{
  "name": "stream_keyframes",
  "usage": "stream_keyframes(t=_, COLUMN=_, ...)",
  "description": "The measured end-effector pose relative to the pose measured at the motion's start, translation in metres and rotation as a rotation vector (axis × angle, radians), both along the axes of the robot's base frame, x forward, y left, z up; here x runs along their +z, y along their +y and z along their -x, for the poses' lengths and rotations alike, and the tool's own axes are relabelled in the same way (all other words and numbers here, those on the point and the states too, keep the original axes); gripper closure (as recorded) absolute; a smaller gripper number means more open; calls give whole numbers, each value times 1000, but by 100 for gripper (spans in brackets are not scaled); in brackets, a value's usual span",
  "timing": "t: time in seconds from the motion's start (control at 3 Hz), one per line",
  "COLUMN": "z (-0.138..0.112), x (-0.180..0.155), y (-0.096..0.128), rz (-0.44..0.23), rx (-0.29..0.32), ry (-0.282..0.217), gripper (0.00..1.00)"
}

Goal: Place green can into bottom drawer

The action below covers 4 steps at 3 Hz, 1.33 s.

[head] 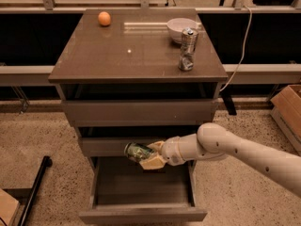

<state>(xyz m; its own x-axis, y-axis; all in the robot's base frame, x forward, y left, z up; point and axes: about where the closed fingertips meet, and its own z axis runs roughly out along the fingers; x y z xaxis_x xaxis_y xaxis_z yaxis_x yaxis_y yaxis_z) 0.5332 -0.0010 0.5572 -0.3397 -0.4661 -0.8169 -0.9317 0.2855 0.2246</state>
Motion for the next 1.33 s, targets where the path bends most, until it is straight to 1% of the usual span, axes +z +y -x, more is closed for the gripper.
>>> stream_keyframes(t=0.33, z=2, x=-9, y=7, rz=8, rx=-29, ry=18, gripper=100)
stream_keyframes(t=0.67, z=-2, x=-36, y=19, rz=-21, rx=-57, ry=6, gripper=100)
stream_keyframes(t=1.0, z=-7, x=-81, y=23, rz=-70, rx=-63, ry=19, gripper=100)
stream_keyframes(t=1.33, z=-14, x=-127, y=21, rz=-124, rx=-41, ry=41, gripper=100)
